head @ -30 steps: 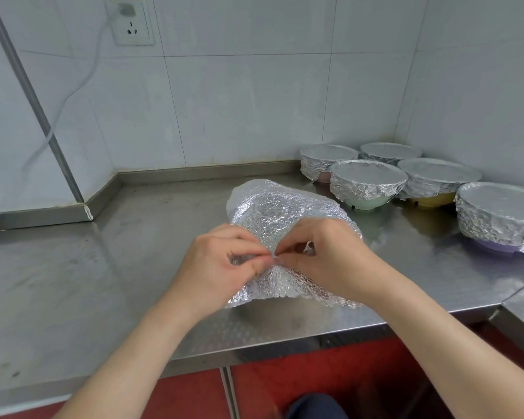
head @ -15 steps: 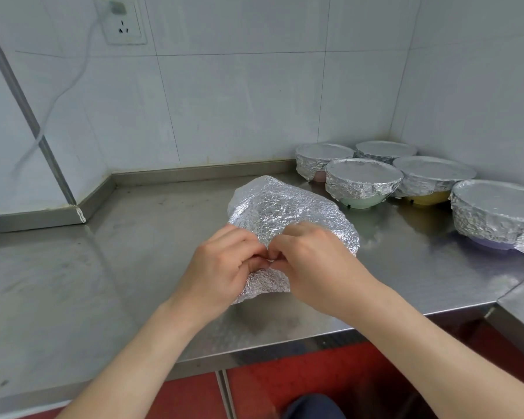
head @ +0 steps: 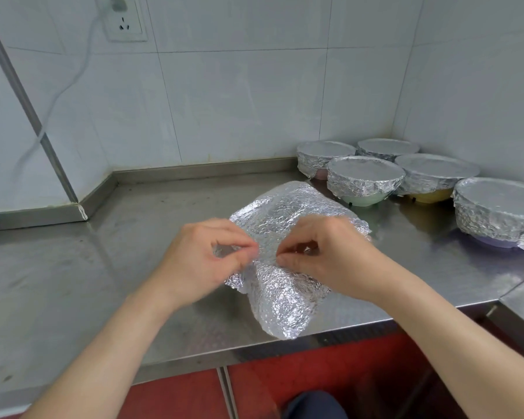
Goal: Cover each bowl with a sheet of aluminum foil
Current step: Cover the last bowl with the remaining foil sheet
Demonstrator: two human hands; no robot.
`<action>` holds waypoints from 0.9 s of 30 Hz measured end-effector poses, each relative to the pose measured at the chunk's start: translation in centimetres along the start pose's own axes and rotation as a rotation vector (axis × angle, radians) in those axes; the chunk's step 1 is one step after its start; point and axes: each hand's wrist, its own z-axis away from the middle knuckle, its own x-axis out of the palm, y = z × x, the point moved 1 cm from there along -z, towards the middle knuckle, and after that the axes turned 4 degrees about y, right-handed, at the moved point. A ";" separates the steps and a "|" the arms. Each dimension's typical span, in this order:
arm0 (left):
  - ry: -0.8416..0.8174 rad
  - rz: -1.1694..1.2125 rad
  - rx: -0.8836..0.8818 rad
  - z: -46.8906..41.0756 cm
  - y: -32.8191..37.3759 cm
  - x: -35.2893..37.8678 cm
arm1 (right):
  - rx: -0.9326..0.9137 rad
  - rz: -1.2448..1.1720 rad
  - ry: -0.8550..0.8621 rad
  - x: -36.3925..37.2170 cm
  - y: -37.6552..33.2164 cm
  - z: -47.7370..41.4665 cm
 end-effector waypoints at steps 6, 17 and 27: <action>0.027 0.052 0.041 0.6 0.2 1.2 | -0.071 0.031 0.011 0.8 -0.6 0.2; -0.018 0.010 0.052 0.7 -0.1 1.2 | -0.247 0.284 0.099 2.1 -0.7 0.6; 0.056 -0.105 0.263 0.6 -0.4 1.8 | -0.187 0.472 0.160 3.7 -1.5 0.7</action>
